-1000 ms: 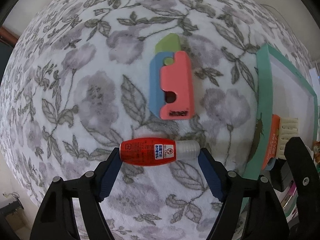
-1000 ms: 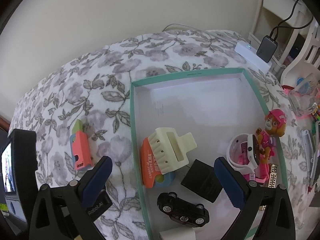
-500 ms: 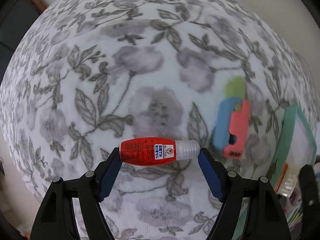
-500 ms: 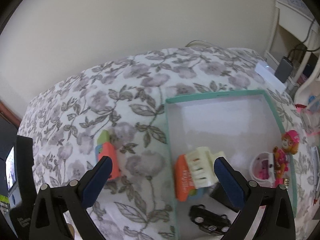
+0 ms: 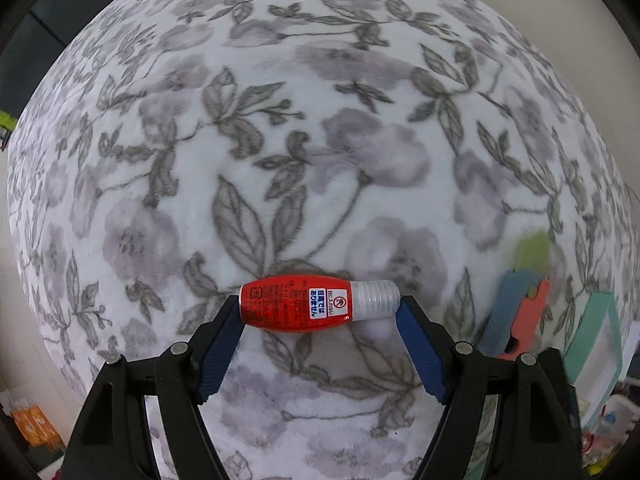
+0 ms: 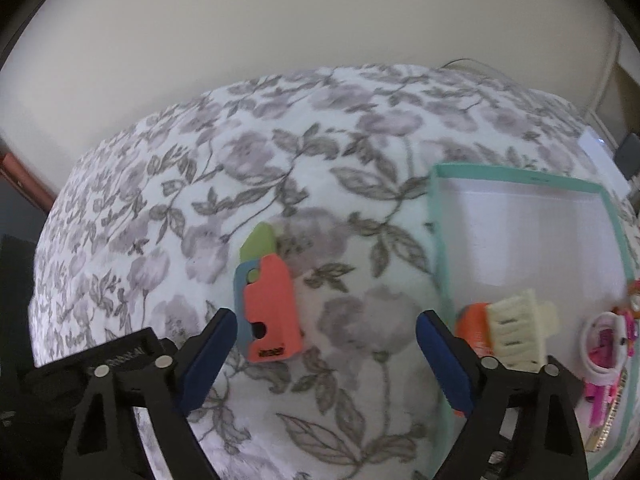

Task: Organize rigid objects
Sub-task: 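Grasp the red glue bottle with the left tool while the right grasps the pink-blue folding toy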

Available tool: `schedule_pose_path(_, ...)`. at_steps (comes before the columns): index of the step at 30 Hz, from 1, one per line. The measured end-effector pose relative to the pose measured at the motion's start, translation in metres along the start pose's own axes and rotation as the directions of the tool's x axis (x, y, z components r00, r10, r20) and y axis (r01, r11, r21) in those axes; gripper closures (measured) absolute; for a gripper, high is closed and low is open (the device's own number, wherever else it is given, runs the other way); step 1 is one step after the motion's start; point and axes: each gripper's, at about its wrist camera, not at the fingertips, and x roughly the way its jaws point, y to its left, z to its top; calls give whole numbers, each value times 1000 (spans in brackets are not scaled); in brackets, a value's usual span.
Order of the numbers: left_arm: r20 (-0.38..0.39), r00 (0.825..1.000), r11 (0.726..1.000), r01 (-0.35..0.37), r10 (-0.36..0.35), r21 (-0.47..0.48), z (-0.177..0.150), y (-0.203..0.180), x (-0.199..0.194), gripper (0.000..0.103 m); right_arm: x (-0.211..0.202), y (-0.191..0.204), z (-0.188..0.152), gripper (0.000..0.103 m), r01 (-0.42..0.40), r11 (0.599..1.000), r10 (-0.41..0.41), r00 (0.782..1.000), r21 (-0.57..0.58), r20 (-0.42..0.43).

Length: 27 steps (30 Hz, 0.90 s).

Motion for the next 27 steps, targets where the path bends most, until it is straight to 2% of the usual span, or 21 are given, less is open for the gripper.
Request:
schedule_pose_path(3, 0, 1000, 1000, 8, -8, -21, 5, 17, 3, 24, 10, 7, 2, 17, 6, 1000, -6, 1000, -5, -18)
schedule_pose_path(9, -5, 1000, 998, 24, -25, -63, 21, 57, 4, 24, 24, 19, 3, 18, 1, 1000, -2, 999, -30, -43)
schedule_pose_path(12, -4, 999, 997, 35, -35, -71, 26, 69, 6, 25, 32, 24, 0, 22, 15, 998, -19, 998, -58, -59)
schedule_pose_path(16, -7, 999, 997, 39, -39, -73, 32, 85, 4, 24, 38, 33, -4, 23, 72, 990, -78, 996, -118, -45)
schedule_pose_path(22, -6, 999, 996, 37, -38, -77, 31, 83, 3, 24, 41, 36, -2, 23, 88, 988, -93, 995, -124, -43)
schedule_pose_path(27, -7, 999, 996, 35, -36, -77, 36, 90, 5, 24, 38, 33, -3, 35, 84, 990, -88, 996, -113, -25)
